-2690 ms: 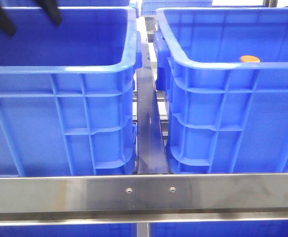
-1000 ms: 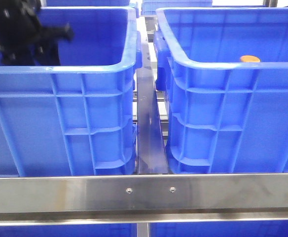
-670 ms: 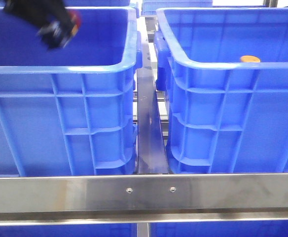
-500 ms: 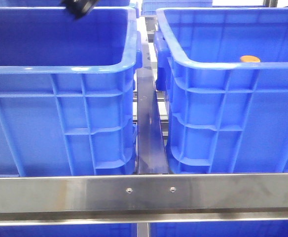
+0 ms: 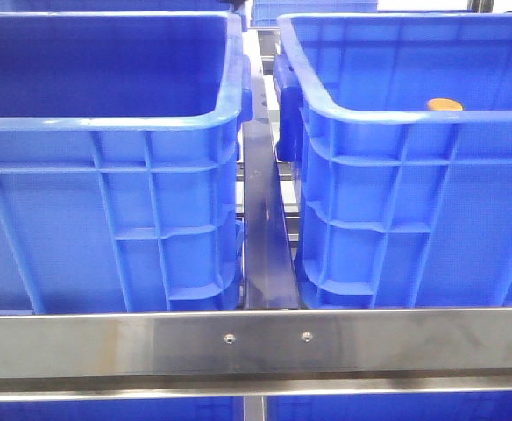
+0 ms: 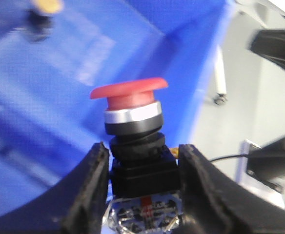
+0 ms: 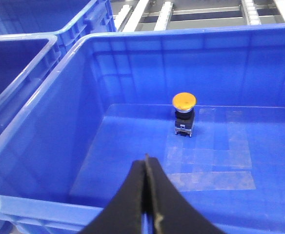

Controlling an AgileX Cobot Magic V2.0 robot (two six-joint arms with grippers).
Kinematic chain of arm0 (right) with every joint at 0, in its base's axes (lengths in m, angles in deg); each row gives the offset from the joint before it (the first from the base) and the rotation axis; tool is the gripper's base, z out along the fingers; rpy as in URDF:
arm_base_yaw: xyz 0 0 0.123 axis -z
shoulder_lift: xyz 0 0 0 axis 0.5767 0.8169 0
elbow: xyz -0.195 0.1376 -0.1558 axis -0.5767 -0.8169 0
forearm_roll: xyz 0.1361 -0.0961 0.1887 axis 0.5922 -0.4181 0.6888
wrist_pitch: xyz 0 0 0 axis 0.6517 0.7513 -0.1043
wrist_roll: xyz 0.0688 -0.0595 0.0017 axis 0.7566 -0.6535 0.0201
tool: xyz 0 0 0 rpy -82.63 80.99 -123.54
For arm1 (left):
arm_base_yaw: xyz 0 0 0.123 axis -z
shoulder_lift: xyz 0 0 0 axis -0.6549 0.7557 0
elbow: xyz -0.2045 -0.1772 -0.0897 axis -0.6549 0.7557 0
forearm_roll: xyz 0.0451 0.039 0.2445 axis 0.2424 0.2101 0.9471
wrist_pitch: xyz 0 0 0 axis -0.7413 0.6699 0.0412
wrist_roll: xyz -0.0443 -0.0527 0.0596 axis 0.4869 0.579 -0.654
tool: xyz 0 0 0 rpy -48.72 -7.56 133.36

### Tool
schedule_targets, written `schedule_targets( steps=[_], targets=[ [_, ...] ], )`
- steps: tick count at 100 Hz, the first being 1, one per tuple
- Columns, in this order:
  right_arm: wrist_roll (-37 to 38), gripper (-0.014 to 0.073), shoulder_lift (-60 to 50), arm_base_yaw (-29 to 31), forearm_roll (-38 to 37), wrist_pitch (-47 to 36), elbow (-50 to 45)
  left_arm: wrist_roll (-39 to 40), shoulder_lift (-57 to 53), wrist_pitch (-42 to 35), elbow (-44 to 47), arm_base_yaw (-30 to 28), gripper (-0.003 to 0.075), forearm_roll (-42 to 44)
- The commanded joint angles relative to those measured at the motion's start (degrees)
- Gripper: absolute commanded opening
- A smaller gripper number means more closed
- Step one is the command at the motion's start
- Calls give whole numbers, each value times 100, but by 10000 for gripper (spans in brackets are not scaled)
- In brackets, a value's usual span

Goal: Pick red and yellow buttons and place in box

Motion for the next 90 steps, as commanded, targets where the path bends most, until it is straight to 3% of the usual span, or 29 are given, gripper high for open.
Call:
schedule_targets(
  steps=[1,32,44,58,70,75,80,90],
  targets=[
    [-35,-66,30,-15,161,-73,149,-19,-219,-97,-186,160,31,-439],
    [-35,-62,35,-15,161,-31,149,-19,-219,-97,-186,218,31,-439],
    [-35,3,37,-15,277,30,149,-19,-219,-97,-186,218,31,-439],
    [-35,225,43,-15,465,119,149,-19,-219,-97,-186,218,31,-439],
    [-35,529,206,-88,513,323,209,-19,-219,-97,-186,218,31,-439],
    [-28,616,326,-179,574,428,262,-19,-219,-97,-186,218,31,-439],
    [45,662,469,-259,629,513,336,-19,-219,-97,-186,218,31,-439],
    [309,664,817,-332,727,796,575,-19,-219,-97,-186,218,31,-439]
  ],
)
